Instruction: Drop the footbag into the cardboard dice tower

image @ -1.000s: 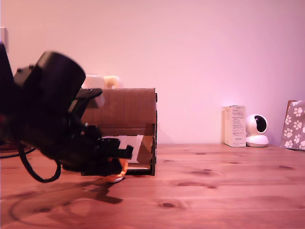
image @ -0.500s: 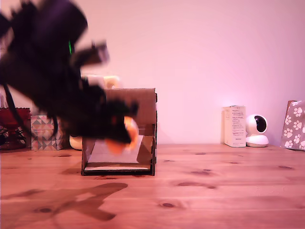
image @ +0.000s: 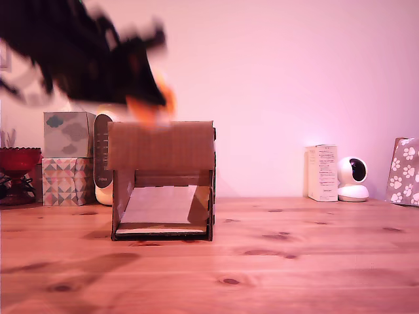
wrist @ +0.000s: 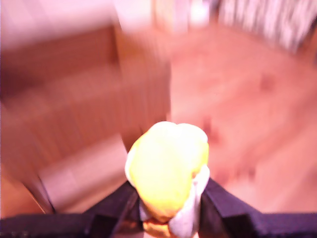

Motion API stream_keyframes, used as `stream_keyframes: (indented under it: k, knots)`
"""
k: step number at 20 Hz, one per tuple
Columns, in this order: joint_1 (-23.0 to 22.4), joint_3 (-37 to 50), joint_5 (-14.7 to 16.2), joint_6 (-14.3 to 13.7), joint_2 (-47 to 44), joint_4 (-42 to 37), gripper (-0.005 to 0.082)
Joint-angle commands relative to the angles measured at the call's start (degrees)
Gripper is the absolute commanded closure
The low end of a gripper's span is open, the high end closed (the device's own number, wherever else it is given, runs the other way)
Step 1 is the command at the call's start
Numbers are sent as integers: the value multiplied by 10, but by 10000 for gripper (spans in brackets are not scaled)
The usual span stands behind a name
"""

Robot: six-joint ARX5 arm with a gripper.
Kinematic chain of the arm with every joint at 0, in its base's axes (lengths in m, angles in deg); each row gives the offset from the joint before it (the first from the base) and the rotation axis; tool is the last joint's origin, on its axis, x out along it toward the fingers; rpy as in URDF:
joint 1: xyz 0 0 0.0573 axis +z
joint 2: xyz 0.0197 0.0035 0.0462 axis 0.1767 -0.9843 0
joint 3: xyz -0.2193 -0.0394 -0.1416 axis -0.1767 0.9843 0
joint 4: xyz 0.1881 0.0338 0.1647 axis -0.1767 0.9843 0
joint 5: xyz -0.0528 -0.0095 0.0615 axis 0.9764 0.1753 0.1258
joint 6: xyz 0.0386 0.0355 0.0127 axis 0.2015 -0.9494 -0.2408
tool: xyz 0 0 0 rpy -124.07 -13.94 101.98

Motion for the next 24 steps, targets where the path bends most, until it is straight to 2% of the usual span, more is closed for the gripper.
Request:
stream_keyframes:
  k: [1, 3, 7, 13, 17, 21, 24]
  knots:
    - [8, 7, -3, -28, 12, -27, 576]
    - [21, 5, -2, -41, 16, -59, 576]
    - [56, -26, 40, -41, 3, -59, 576]
    - [134, -122, 141, -41, -81, -8, 576]
    - [167, -192, 187, -41, -170, -1, 576]
    - [178, -254, 208, -42, -238, -3, 576]
    - [182, -285, 210, -42, -272, 5, 575]
